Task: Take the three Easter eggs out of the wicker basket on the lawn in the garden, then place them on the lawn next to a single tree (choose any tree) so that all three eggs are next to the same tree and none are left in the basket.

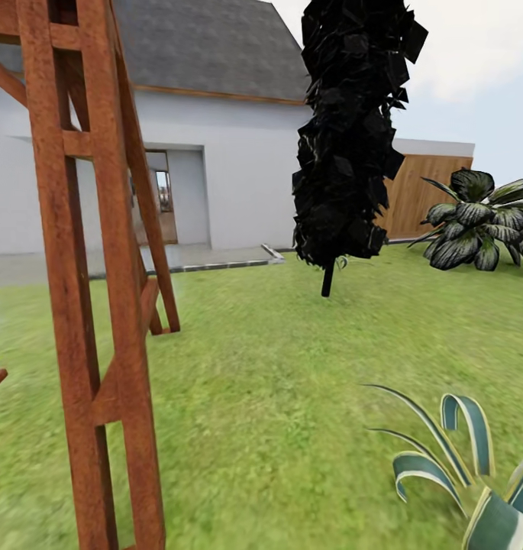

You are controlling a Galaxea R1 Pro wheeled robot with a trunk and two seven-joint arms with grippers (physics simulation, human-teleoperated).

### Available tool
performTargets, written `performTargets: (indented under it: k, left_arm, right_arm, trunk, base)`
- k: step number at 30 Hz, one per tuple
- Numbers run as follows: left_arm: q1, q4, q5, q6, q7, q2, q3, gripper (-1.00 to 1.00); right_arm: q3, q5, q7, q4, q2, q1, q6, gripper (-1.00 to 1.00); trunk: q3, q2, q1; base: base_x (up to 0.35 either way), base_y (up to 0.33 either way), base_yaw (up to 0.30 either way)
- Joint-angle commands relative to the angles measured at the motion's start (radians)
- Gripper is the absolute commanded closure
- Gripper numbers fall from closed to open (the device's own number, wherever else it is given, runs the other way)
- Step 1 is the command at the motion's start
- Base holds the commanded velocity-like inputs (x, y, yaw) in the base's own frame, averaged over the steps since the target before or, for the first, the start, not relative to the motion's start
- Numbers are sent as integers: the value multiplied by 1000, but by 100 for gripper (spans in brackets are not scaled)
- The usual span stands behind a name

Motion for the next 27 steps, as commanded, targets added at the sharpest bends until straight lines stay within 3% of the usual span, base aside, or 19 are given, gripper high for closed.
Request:
performTargets:
  k: [1, 16, 27]
  left_arm:
    - [-1, 1, 0, -3, 1, 0, -1, -100]
    - [-1, 1, 1, -3, 1, 0, -1, -100]
    - [-1, 2, 0, -3, 1, 0, -1, -100]
  right_arm:
    - [0, 0, 0, -1, 0, 0, -2, -100]
    - [1, 0, 0, -1, 0, 0, -2, -100]
    - [2, 0, 0, -1, 0, 0, -2, -100]
  trunk:
    - [-1, -1, 1]
    - [-1, -1, 1]
    - [-2, -1, 1]
  base:
    - [336, 15, 0]
    - [325, 15, 0]
    - [192, -43, 13]
